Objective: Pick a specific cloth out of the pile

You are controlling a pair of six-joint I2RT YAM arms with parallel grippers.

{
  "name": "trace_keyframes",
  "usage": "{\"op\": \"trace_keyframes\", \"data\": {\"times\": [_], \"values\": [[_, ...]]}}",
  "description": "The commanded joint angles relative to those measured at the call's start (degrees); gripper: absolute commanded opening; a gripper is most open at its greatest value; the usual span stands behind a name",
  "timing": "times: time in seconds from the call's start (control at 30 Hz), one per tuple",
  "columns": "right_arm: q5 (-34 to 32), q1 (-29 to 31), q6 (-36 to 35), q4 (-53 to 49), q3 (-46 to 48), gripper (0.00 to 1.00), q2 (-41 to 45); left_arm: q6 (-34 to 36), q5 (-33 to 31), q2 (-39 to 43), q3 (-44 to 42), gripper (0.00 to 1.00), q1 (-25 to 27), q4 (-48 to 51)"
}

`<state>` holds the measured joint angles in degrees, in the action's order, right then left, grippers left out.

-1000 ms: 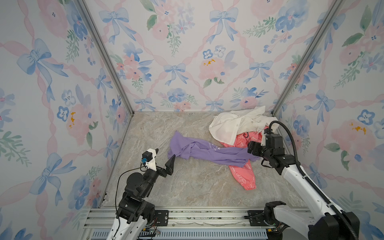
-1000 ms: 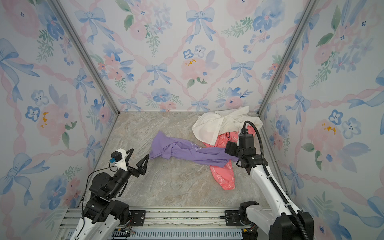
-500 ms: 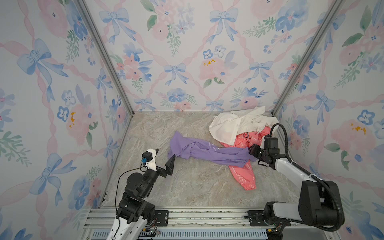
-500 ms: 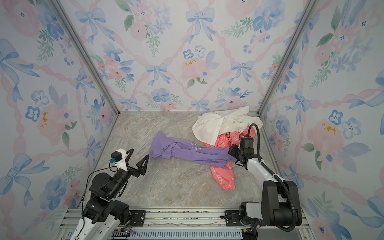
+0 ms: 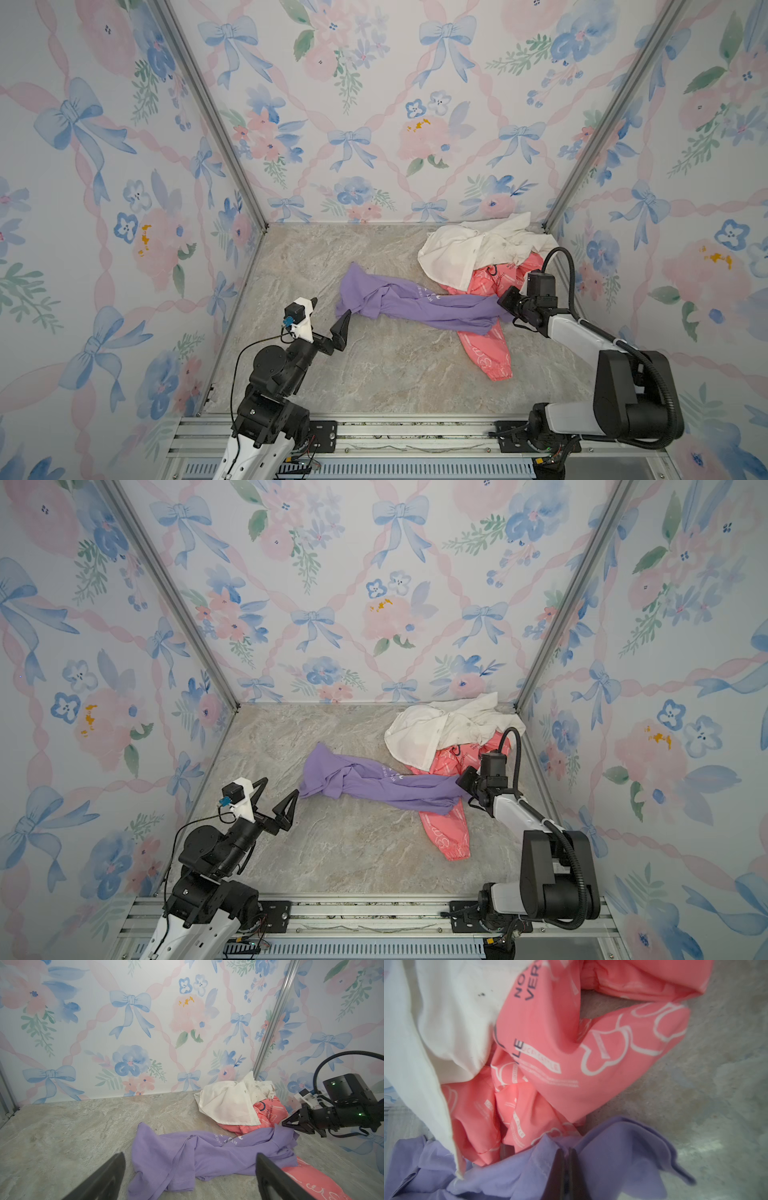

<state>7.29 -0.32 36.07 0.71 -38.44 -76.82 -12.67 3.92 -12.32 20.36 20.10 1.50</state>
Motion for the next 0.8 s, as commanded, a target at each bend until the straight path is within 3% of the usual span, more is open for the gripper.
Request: {"op": "trace_keyframes", "data": {"times": [0.0, 0.17, 0.33, 0.57, 0.77], "values": [[-1.8, 0.6, 1.7, -0.5, -0.3, 0.00, 8.6, -0.5, 0.7, 0.5, -0.6, 0.98, 0.3, 0.3], [-5.4, 5.8, -3.2, -2.8, -4.0, 0.00, 18.0, -0.6, 0.7, 0.5, -0.5, 0.98, 0.3, 0.2], [-8.1, 12.2, -8.3, -6.8, -12.9, 0.00, 18.8, -0.5, 0.7, 0.5, -0.5, 0.98, 0.3, 0.2], [-9.3, 22.3, -13.8, -5.6, -27.1, 0.00, 11.0, -0.5, 0.8, 1.1, -0.5, 0.98, 0.4, 0.2], [-6.4, 30.5, -17.7, -3.4, -44.5, 0.00, -3.4, -0.5, 0.9, 1.4, -0.5, 0.98, 0.5, 0.2]]}}
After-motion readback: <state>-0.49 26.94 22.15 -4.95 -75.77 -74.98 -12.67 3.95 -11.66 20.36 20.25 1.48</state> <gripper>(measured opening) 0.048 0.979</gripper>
